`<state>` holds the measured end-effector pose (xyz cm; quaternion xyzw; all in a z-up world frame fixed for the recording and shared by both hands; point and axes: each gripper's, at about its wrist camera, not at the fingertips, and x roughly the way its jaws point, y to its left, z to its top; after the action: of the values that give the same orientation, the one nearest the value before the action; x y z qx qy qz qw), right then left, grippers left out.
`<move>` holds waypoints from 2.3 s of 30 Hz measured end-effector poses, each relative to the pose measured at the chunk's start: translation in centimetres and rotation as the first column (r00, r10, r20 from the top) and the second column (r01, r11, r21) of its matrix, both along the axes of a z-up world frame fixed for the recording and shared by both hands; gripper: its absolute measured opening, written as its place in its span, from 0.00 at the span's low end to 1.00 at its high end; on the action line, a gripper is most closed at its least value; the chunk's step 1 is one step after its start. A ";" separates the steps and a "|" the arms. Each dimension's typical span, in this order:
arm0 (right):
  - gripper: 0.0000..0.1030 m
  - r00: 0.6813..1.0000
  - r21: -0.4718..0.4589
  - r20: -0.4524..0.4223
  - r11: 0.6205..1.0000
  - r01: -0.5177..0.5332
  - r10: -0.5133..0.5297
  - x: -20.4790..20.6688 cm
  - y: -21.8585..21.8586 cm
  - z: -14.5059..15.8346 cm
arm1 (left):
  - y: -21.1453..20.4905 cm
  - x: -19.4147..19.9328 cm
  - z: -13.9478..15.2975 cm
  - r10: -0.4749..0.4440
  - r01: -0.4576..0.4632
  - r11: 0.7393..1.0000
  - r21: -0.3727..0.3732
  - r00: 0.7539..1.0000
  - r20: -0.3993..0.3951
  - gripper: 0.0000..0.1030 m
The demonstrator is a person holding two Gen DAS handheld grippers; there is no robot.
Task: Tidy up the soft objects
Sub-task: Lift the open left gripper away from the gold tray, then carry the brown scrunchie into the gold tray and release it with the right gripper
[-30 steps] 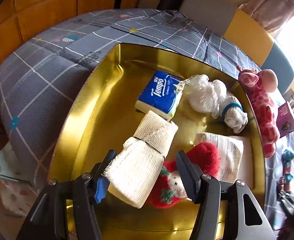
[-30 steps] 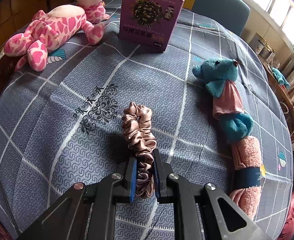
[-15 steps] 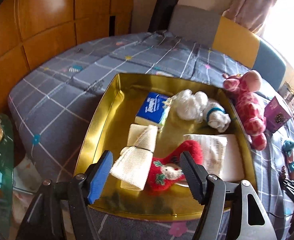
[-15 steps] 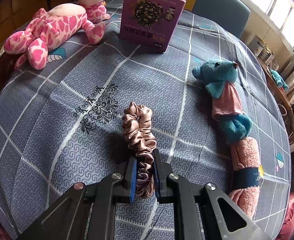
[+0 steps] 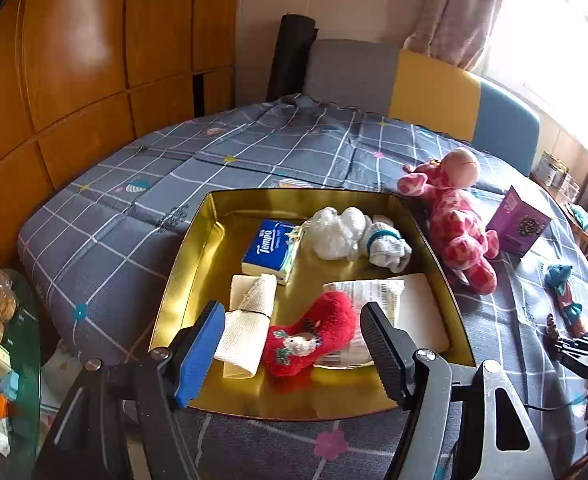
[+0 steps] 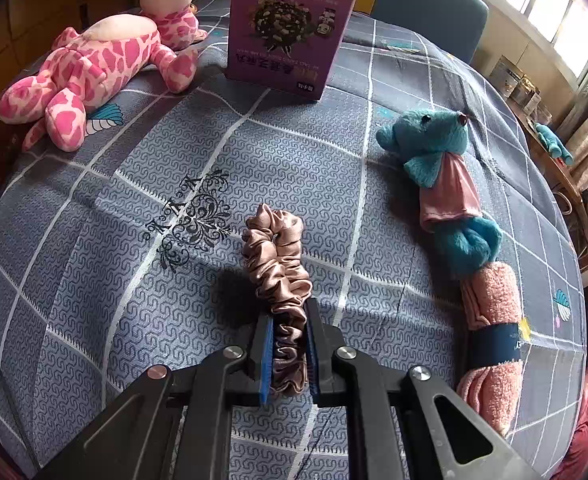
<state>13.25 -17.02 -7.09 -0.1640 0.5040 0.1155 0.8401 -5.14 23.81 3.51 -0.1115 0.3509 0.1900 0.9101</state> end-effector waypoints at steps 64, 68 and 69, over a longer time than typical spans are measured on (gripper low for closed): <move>0.21 0.836 0.366 -0.024 0.783 -0.503 0.548 -8.8 30.6 3.6 | 6.2 -1.7 -2.4 0.165 -0.165 0.986 -0.033 0.986 0.000 0.71; 0.33 0.829 0.372 -0.017 0.773 -0.515 0.560 -9.4 30.4 3.8 | 5.9 -1.5 -2.8 0.160 -0.160 0.987 -0.032 0.987 -0.009 0.71; 0.33 0.830 0.370 -0.015 0.774 -0.514 0.558 -9.5 30.3 3.8 | 5.8 -1.4 -2.8 0.159 -0.159 0.987 -0.031 0.987 -0.012 0.71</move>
<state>3.74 13.24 -3.30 -0.1410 0.4583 0.4481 0.7545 -6.57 29.63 0.70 -0.1525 0.3481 0.2570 0.8885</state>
